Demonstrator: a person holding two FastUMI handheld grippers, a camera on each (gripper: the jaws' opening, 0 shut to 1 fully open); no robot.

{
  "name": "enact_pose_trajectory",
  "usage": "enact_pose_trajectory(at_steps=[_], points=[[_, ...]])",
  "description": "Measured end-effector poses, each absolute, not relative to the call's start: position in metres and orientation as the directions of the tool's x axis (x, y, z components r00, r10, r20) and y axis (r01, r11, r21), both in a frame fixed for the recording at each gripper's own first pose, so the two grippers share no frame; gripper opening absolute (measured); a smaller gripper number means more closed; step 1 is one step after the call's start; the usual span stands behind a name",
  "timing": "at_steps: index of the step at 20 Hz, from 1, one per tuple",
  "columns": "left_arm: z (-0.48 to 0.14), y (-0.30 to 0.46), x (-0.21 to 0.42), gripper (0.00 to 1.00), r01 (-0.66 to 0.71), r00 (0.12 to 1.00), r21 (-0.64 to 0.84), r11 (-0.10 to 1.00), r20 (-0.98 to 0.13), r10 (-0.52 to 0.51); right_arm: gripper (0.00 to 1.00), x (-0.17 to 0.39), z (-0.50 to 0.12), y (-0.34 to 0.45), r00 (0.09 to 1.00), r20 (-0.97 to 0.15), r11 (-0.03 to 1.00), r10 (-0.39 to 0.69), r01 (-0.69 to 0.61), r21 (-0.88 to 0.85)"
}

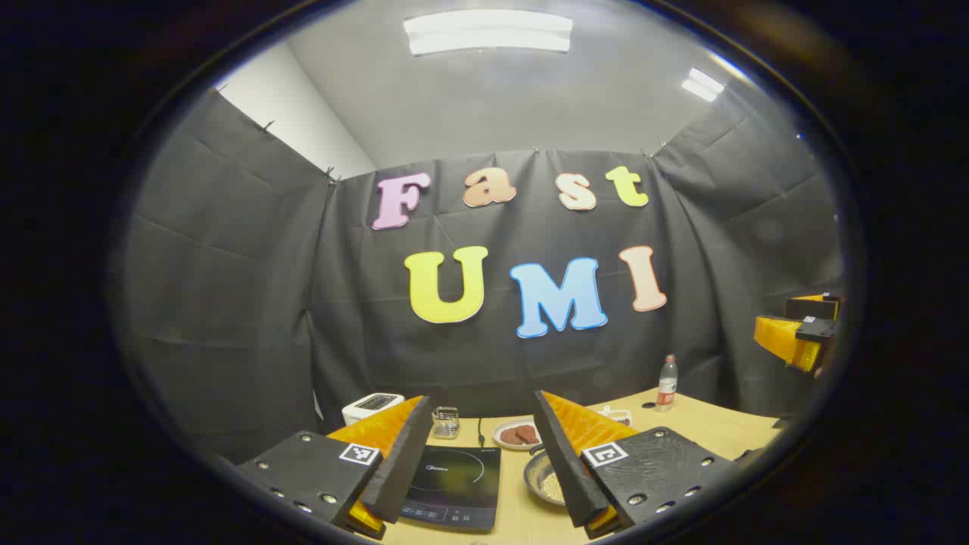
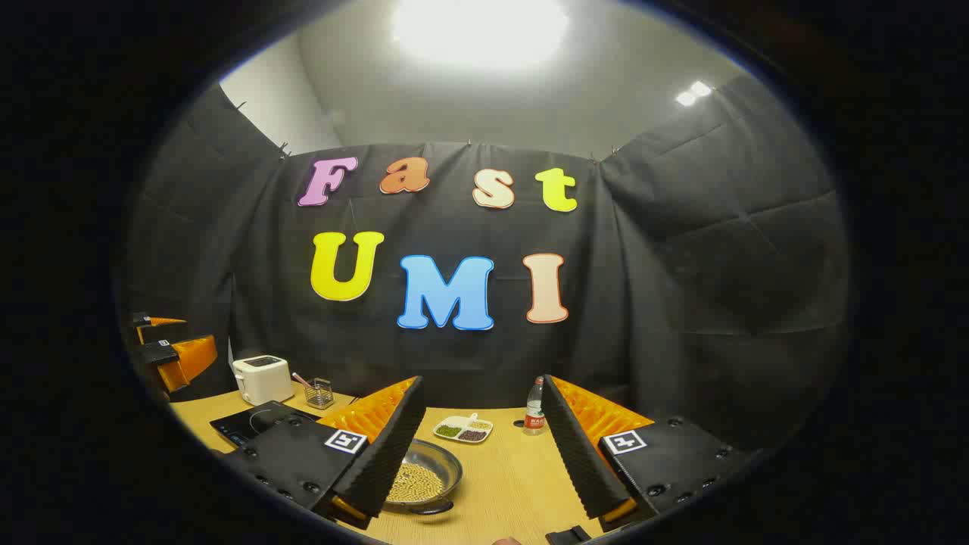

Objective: First push the handle of the pot to place it horizontally, then grasp the pot with both hands and set it on the induction cooktop.

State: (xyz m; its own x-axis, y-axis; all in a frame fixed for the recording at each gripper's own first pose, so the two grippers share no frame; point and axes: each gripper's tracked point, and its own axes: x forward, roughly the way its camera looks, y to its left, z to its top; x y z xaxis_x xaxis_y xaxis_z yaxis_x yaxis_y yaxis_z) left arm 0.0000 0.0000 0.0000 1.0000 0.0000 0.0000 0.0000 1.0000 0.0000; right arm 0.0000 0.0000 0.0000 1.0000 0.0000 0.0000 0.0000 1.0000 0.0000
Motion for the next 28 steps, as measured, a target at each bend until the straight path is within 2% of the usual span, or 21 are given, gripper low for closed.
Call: enact_pose_trajectory(at_steps=[15,16,21,24,26,28], points=[[0.001,-0.001,0.000,0.79,0.003,1.000,0.012,1.000,-0.004,-0.003,0.97,0.004,-0.008,-0.001,0.999,-0.034,1.000,0.013,-0.013,0.004],[0.001,0.000,0.001,0.84,0.002,1.000,0.012,1.000,-0.004,-0.002,0.97,0.004,-0.008,-0.001,0.999,-0.035,1.000,0.014,-0.014,0.002],[0.001,0.000,0.003,0.84,0.001,1.000,0.014,1.000,-0.001,-0.001,0.97,0.008,-0.006,0.002,0.999,-0.032,1.000,0.019,-0.019,0.008],[0.001,0.001,0.003,0.79,-0.002,1.000,0.014,1.000,0.000,0.002,0.97,0.009,-0.008,0.002,0.999,-0.036,1.000,0.021,-0.021,0.003],[-0.001,0.003,0.003,0.79,-0.005,1.000,0.013,1.000,-0.001,0.005,0.97,0.009,-0.011,0.003,0.999,-0.039,1.000,0.024,-0.024,0.003],[-0.003,0.004,0.004,0.79,-0.006,1.000,0.014,1.000,-0.005,0.006,0.93,0.010,-0.012,0.004,0.999,-0.041,1.000,0.023,-0.023,0.000]])
